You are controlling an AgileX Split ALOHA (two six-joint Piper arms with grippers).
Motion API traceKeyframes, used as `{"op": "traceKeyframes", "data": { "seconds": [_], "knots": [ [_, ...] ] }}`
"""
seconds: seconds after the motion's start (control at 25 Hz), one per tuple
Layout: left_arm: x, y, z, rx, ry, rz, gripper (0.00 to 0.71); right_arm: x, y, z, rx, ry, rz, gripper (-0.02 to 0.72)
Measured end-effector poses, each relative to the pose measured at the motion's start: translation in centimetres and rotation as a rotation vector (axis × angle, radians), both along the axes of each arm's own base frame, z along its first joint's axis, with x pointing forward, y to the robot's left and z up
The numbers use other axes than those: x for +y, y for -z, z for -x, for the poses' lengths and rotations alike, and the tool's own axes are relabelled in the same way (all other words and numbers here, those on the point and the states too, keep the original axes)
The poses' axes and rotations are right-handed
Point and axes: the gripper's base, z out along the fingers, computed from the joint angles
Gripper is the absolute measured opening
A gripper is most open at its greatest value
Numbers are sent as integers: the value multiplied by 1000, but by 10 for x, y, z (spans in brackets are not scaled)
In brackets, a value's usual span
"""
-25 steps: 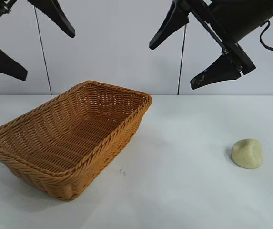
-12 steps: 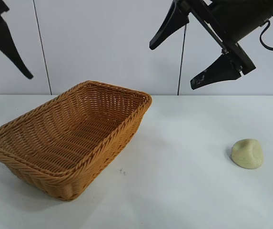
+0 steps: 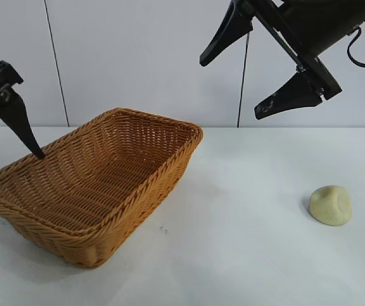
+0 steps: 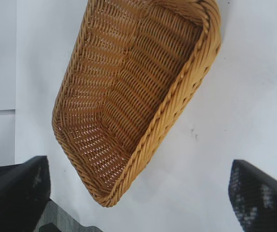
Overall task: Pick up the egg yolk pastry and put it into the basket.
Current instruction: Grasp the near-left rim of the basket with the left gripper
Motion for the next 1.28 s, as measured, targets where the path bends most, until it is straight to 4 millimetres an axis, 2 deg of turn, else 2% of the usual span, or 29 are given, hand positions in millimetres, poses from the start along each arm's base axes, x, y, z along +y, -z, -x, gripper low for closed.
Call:
{"op": "traceKeyframes", "data": {
  "seconds": [0.28, 0.56, 0.8, 0.96, 1.28],
  "knots": [
    [-3, 21, -13, 57, -74, -5, 687, 0, 0, 0, 0, 0, 0, 694],
    [-9, 23, -29, 56, -81, -12, 687, 0, 0, 0, -1, 1, 0, 694],
    [-24, 38, -31, 82, -75, -48, 687, 0, 0, 0, -1, 1, 0, 694],
    [-23, 53, -36, 97, -124, -84, 687, 0, 0, 0, 0, 0, 0, 694],
    [-28, 68, -44, 65, -135, -84, 687, 0, 0, 0, 0, 0, 0, 694]
  ]
}}
